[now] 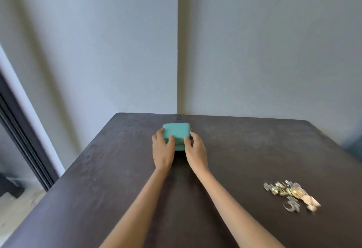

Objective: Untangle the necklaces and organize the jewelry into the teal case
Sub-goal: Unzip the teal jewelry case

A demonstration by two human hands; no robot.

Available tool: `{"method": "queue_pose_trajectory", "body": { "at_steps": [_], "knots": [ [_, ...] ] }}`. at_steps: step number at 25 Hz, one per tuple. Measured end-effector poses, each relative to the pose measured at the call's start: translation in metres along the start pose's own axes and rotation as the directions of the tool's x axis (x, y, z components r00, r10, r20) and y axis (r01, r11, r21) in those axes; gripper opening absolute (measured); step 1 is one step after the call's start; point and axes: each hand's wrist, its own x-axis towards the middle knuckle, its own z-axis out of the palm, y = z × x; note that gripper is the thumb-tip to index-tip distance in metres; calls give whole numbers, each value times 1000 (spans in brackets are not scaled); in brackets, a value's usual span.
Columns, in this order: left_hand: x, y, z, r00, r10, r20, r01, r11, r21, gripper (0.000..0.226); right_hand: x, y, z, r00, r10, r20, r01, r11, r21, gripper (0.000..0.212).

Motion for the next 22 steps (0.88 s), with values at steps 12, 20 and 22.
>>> {"method": "queue_pose_trajectory", "body": {
  "at_steps": [12, 20, 22],
  "knots": [
    [-192, 14, -39, 986, 43, 160, -40, 999, -22, 45, -182, 17, -93, 997, 28, -69, -25, 998, 53, 20],
    [-202, 9, -43, 909, 290, 300, -369, 893, 257, 55, -172, 16, -100, 997, 61, 48, -54, 988, -143, 59],
    [-201, 4, -40, 870, 384, 308, -480, 802, 356, 49, -162, 20, -104, 992, 46, 116, -20, 976, -217, 61]
  ]
}}
